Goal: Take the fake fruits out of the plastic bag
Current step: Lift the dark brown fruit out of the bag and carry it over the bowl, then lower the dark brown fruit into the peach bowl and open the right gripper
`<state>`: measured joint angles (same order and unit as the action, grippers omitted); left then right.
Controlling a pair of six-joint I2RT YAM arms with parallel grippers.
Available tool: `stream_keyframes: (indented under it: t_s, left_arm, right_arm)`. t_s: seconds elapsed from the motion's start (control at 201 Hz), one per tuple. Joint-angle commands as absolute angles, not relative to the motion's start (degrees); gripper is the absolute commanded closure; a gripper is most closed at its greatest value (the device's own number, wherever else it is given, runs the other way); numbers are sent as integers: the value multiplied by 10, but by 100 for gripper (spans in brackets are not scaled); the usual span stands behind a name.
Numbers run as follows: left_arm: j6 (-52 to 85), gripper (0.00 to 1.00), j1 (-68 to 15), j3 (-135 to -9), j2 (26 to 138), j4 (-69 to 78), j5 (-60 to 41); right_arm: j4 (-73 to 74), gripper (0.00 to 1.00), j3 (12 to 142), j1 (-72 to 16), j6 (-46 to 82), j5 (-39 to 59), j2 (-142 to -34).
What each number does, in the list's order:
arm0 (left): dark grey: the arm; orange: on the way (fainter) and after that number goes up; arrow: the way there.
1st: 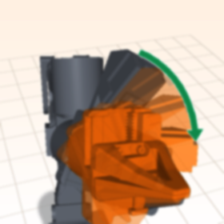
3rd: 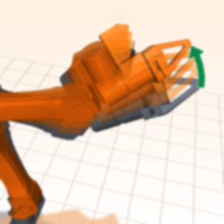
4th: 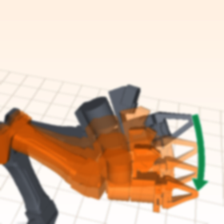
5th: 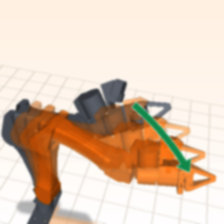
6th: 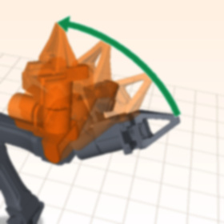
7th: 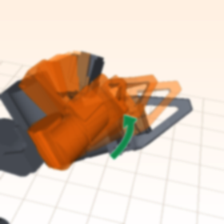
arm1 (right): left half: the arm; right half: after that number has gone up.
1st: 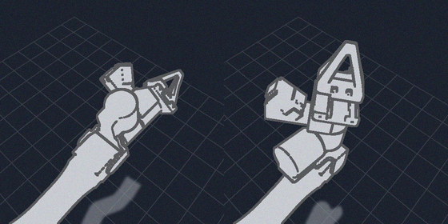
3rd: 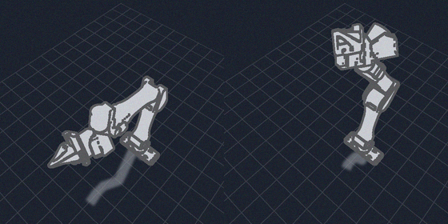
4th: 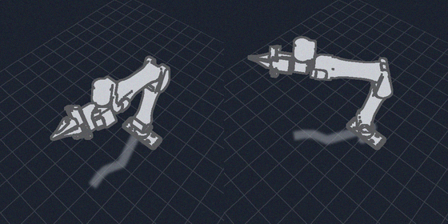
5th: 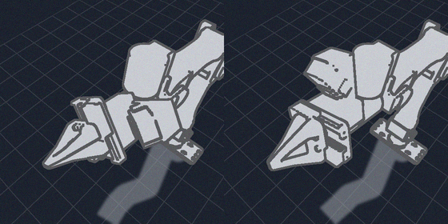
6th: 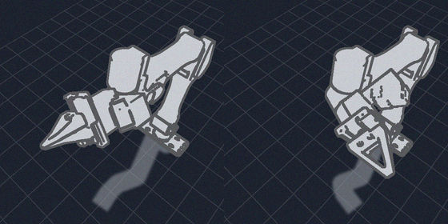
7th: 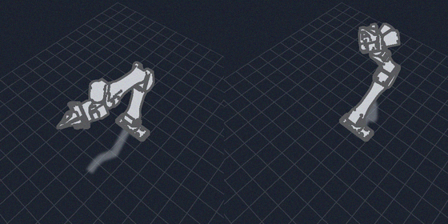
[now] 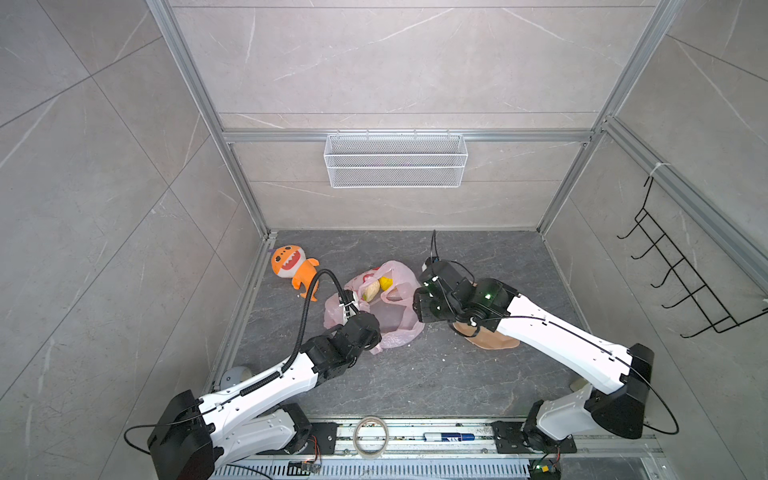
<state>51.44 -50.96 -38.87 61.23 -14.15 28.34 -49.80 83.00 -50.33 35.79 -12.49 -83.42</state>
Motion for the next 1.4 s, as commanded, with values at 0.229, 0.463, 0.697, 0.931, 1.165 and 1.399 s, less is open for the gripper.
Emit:
stream_keyframes:
  t_s: [0.229, 0.463, 0.697, 0.931, 1.165, 1.399]
  left_arm:
    - [496, 100, -507, -400, 599, -121, 299]
    - [498, 100, -507, -385, 600, -112, 301]
    - [504, 100, -507, -377, 598, -107, 295]
    - [498, 100, -507, -377, 603, -100, 294]
    - [507, 100, -507, -364, 594, -98, 291]
    - [518, 100, -507, -346, 566, -111, 300]
  right_arm:
    - [-595, 73, 800, -428, 309, -192, -742]
    - [-618, 72, 763, -368, 281, -213, -687]
    - [-622, 71, 718, -316, 264, -229, -672]
    - [-590, 71, 665, -249, 257, -211, -699]
    - [-545, 71, 633, -181, 247, -198, -757]
    - [-526, 71, 615, -141, 253, -192, -800]
